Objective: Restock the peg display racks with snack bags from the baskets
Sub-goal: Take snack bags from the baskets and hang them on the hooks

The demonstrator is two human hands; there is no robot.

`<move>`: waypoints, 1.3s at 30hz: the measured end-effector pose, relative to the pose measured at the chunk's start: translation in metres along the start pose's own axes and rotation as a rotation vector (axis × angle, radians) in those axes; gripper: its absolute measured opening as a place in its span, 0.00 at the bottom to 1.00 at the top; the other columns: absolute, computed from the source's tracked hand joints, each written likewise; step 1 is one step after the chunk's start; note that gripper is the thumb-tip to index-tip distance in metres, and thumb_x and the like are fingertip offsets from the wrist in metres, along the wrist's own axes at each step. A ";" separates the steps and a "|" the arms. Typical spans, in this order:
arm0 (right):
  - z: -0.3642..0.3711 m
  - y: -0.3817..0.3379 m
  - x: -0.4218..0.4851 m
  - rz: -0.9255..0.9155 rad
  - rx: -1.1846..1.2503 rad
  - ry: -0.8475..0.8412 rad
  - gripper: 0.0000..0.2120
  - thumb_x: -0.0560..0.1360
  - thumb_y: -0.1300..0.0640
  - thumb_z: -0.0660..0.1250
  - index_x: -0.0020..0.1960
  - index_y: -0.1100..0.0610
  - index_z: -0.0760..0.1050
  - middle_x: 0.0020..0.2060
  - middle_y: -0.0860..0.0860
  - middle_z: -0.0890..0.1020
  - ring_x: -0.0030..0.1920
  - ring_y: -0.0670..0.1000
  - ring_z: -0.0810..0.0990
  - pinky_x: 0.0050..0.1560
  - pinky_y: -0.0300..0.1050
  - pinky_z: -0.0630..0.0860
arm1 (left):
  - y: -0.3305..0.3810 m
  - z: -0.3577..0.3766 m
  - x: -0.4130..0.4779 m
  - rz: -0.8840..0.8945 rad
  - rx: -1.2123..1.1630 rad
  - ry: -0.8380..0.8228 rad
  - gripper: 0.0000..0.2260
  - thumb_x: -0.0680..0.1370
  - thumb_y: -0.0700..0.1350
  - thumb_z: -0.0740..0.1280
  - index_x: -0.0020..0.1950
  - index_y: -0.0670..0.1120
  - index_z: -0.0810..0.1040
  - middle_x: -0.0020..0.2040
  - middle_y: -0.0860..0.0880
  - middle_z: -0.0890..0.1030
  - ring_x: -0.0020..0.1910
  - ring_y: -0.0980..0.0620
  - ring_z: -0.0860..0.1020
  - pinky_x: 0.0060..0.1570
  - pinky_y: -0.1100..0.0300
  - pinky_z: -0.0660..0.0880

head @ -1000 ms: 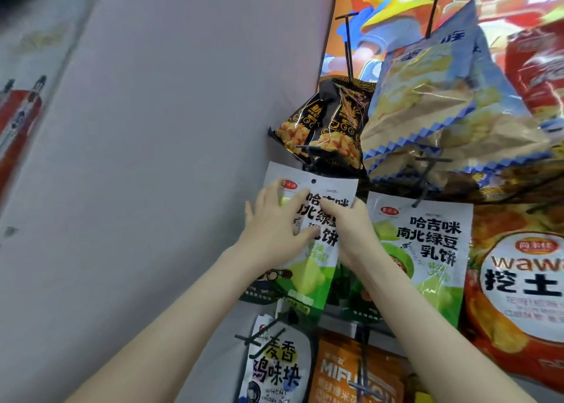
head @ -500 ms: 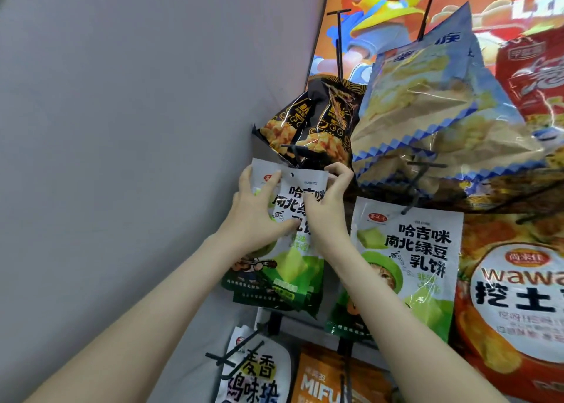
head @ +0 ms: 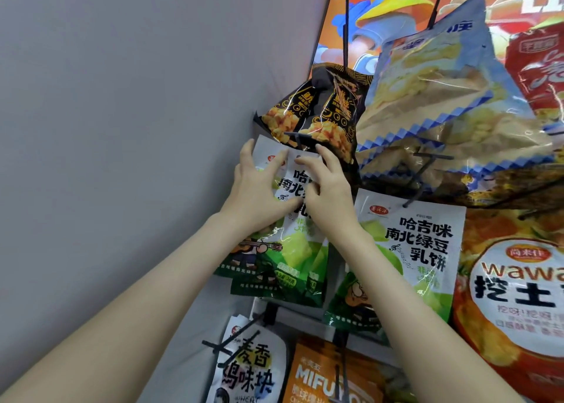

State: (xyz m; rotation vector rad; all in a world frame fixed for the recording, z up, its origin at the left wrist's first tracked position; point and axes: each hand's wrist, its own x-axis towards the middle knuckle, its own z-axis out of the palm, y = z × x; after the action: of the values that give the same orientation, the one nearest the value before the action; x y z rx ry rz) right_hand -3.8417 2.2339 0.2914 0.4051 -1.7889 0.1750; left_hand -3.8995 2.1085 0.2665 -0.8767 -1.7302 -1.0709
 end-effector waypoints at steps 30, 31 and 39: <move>0.002 0.020 -0.011 0.295 -0.514 -0.281 0.24 0.80 0.58 0.57 0.74 0.48 0.60 0.75 0.55 0.55 0.69 0.59 0.57 0.66 0.55 0.60 | -0.021 0.024 -0.025 -0.198 -0.136 -0.262 0.25 0.81 0.55 0.57 0.78 0.59 0.54 0.78 0.48 0.41 0.76 0.45 0.46 0.73 0.49 0.49; 0.003 0.020 -0.015 0.303 -0.578 -0.290 0.23 0.80 0.56 0.56 0.75 0.50 0.59 0.75 0.55 0.53 0.70 0.59 0.55 0.67 0.55 0.59 | -0.023 0.026 -0.027 -0.214 -0.143 -0.285 0.25 0.81 0.55 0.56 0.78 0.60 0.52 0.78 0.48 0.41 0.76 0.43 0.46 0.73 0.48 0.48; 0.004 0.002 -0.047 0.206 -0.567 -0.282 0.27 0.80 0.52 0.56 0.77 0.57 0.55 0.78 0.56 0.48 0.77 0.55 0.44 0.74 0.54 0.44 | -0.018 0.034 -0.045 -0.153 -0.011 -0.169 0.25 0.82 0.52 0.55 0.78 0.55 0.53 0.79 0.46 0.39 0.76 0.47 0.45 0.73 0.50 0.52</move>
State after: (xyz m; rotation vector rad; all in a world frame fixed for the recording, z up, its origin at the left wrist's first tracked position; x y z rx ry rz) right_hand -3.8366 2.2424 0.2455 -0.1703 -2.0583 -0.2572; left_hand -3.9102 2.1282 0.2120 -0.8733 -1.9600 -1.1336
